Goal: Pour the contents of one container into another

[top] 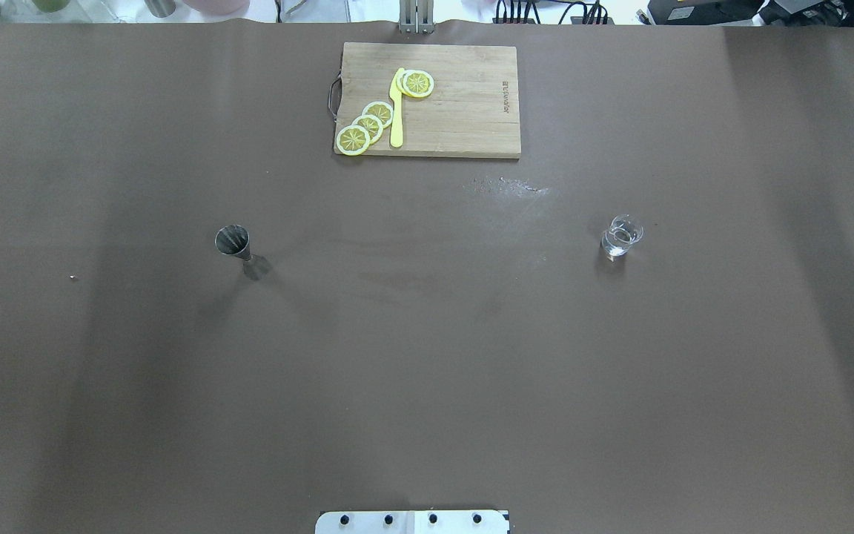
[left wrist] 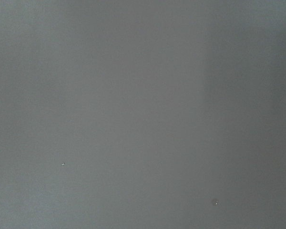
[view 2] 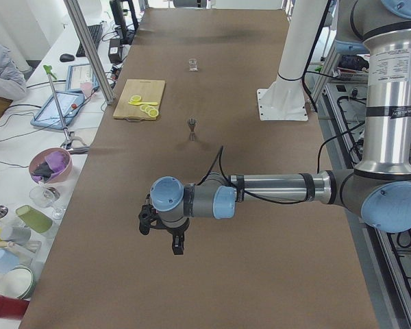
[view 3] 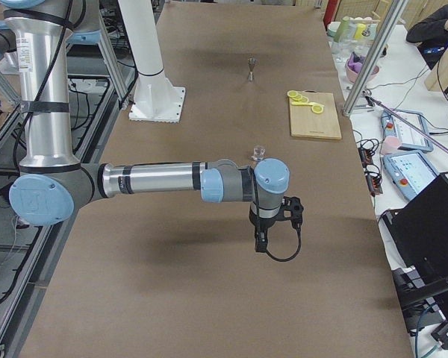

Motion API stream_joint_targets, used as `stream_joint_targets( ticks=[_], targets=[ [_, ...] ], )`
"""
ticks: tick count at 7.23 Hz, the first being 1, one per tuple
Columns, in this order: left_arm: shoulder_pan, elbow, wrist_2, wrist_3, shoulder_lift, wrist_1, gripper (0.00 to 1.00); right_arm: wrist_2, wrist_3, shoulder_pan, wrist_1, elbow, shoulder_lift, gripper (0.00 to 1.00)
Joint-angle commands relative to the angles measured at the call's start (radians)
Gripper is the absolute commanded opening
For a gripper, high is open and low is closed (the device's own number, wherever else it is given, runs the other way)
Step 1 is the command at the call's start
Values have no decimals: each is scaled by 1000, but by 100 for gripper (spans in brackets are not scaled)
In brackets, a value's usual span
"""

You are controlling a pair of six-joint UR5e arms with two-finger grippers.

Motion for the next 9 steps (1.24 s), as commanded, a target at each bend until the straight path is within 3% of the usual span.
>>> stream_joint_targets(
  ticks=[1,5,7,9],
  targets=[
    [0,3,0,0,0,-1,98,2,-1,0,-1,2,1,100],
    [8,8,-3,-1,-11,-79,98,3,0,0,-1,0,1,100],
    [32,17,-64,2,-11,-166,98,3,0,0,-1,0,-1,100],
    [95,25,-229,5,-2,-228,98,-1,0,0,1,9,-2,100]
  ],
)
